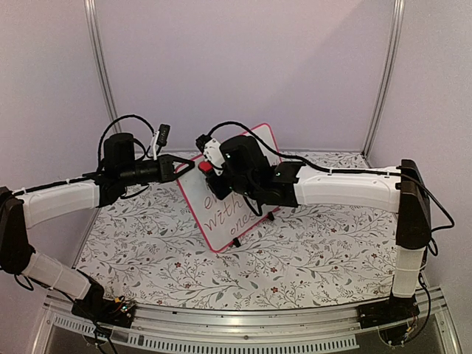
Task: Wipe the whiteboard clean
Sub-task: Erase the whiteboard at the center of the board.
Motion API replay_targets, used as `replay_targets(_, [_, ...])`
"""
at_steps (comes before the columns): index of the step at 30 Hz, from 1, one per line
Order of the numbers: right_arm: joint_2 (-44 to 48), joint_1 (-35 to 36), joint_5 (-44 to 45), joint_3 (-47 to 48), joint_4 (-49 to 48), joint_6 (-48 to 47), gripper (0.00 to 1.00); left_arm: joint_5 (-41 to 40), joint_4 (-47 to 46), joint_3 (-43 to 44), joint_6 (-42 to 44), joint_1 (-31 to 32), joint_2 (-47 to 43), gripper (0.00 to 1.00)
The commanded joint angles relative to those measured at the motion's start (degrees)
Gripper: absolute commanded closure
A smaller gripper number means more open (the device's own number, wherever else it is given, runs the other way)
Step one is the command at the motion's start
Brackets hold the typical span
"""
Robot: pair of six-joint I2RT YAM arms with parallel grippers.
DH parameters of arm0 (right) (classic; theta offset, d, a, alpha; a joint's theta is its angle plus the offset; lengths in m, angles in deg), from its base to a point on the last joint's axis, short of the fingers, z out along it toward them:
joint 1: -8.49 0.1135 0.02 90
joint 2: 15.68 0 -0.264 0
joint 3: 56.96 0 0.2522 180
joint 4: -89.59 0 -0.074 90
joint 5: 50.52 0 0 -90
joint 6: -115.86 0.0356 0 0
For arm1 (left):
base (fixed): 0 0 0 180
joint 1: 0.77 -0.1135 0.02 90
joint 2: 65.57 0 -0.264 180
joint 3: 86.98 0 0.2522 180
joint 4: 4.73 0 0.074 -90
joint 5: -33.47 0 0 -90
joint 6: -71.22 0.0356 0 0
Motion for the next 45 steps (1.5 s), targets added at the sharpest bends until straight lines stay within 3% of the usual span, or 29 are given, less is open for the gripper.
replay_targets(1, [-1.4,0.2,1.2,3.0,-0.4,-0.2,0.73,5.7,-1.1,-0.5,-2.0,1.6,0.4,1.0])
replay_targets(45, [0.7,0.2,1.7,-9.0,1.7,3.9,0.74,5.7,-1.1,-0.5,-2.1,1.7,0.3,1.0])
